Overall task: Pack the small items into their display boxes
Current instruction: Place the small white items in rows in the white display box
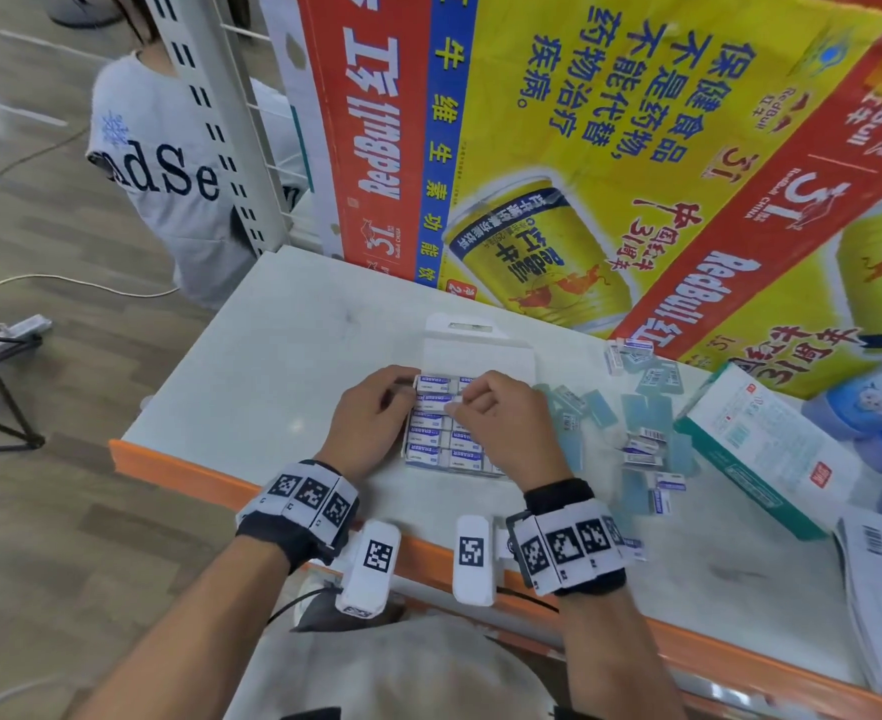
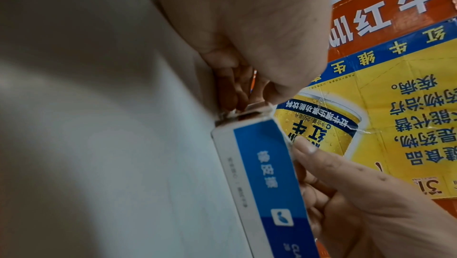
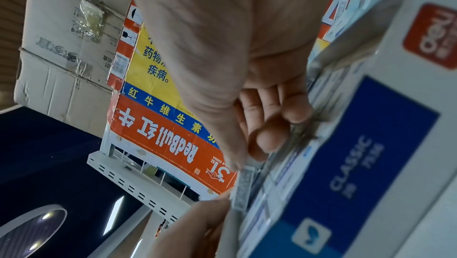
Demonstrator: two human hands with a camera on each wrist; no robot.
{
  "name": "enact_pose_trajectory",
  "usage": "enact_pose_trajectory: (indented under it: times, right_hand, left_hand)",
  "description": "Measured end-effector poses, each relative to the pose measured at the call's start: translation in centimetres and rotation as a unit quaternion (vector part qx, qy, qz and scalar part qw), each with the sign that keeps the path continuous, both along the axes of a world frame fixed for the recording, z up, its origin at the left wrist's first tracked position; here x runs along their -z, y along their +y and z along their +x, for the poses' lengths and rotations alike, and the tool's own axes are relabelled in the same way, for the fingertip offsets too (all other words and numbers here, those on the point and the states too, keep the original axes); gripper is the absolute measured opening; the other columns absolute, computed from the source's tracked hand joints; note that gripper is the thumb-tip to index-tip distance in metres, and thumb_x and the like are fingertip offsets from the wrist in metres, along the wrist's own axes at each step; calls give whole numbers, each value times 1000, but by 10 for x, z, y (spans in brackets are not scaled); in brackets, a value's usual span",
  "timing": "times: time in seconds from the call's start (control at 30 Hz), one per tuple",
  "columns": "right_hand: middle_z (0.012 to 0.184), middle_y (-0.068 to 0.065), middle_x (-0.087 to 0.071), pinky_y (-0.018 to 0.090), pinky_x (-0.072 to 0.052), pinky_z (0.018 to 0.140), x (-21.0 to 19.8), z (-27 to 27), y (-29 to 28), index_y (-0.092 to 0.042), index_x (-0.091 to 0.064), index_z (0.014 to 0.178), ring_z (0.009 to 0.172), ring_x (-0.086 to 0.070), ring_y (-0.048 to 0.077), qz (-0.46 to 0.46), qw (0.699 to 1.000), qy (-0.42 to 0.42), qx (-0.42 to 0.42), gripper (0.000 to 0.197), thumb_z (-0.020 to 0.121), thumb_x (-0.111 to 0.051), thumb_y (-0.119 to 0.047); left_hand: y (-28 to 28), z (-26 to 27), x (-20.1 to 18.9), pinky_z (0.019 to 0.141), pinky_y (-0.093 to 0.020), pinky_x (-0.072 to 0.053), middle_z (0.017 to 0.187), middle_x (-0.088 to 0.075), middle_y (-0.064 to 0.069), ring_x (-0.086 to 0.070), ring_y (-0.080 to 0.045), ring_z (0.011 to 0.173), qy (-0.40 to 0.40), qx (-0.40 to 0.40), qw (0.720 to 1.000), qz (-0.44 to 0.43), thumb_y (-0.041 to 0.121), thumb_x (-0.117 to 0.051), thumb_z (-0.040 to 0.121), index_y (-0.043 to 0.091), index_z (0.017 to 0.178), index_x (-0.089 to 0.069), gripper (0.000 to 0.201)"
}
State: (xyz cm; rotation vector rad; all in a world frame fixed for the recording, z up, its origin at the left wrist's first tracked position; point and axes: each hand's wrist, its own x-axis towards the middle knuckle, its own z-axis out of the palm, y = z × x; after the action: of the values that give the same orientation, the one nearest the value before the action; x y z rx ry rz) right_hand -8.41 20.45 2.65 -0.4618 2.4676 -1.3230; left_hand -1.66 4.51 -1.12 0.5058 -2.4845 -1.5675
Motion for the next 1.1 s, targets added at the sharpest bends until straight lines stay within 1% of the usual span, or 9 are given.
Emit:
enact_pose_trajectory:
  times: [0.1, 0.27, 0.37, 0.5, 0.7, 0.8, 0.97, 1.03, 1.1]
  right_hand:
    - [63, -5, -58, 28, -52, 69, 2, 2, -5, -16, -62, 84, 63, -57, 10, 17, 1000, -8, -12, 11, 80, -72, -18]
    - [60, -10, -56, 17, -45, 60, 6, 4, -10, -20, -61, 85, 60, -54, 0, 40, 999, 17, -11, 11, 80, -70, -16]
    - [61, -13, -57, 14, -42, 57, 8, 4, -10, -23, -60, 81, 60, -53, -3, 59, 997, 39, 0, 9, 80, -68, -21]
    - [64, -12, -58, 21, -48, 62, 8, 5, -12, -21, -61, 81, 62, -54, 0, 58, 997, 43, 9, 7, 82, -68, -22]
    - [64, -13, -58, 9, -44, 59, -1, 1, 5, -15, -66, 82, 57, -54, -3, 1, 999, 45, 3, 3, 83, -65, -13]
    - [64, -10, -62, 17, -50, 61, -9, -7, 27, -16, -67, 79, 58, -58, 2, -13, 998, 58, 31, 7, 84, -62, -13]
    - [67, -7, -67, 29, -54, 67, -12, -22, 76, -18, -66, 77, 66, -64, 9, -4, 992, 69, 108, 10, 83, -60, -14]
    - [69, -4, -68, 34, -55, 70, -10, -25, 97, -16, -66, 77, 70, -65, 15, 11, 987, 71, 142, 11, 83, -58, -13]
    - [69, -4, -67, 33, -53, 69, -9, -26, 116, -16, -65, 76, 69, -63, 16, 42, 985, 72, 154, 11, 83, -57, -13]
  left_hand:
    - [0, 0, -1, 86, -34, -50, 102, -70, 9, -63, -10, 93, 0, 2, 1000, 9, 13, -48, 94, 23, 108, -65, 25]
    - [0, 2, -4, 84, -36, -51, 102, -69, 5, -63, -16, 93, -2, 9, 998, 61, 29, -50, 82, 21, 109, -65, 33]
    - [-1, 2, -2, 74, -27, -47, 95, -66, 12, -61, -12, 80, -13, 23, 999, 17, 21, -61, 83, 31, 108, -60, 27]
    - [-2, 1, 2, 68, -20, -44, 93, -65, 15, -57, -4, 72, -13, 20, 1000, -9, 15, -62, 85, 32, 111, -59, 31]
    - [0, 0, 4, 66, -17, -42, 88, -64, 16, -56, -2, 70, -7, 11, 1000, -20, 18, -62, 87, 30, 111, -60, 27]
    - [0, 1, 4, 68, -21, -46, 88, -65, 15, -58, -6, 73, -5, 14, 1000, -20, 19, -61, 88, 34, 109, -59, 26]
    - [2, 1, 2, 75, -37, -53, 88, -68, 3, -64, -18, 80, -13, 6, 1000, 1, 16, -60, 89, 25, 112, -62, 25]
    - [2, 1, 2, 79, -37, -53, 93, -69, 2, -65, -18, 85, -8, 7, 1000, 13, 18, -60, 89, 21, 113, -63, 25]
    - [1, 2, 1, 82, -33, -52, 98, -70, 2, -65, -16, 91, -3, 9, 1000, 24, 30, -56, 85, 21, 113, -64, 31]
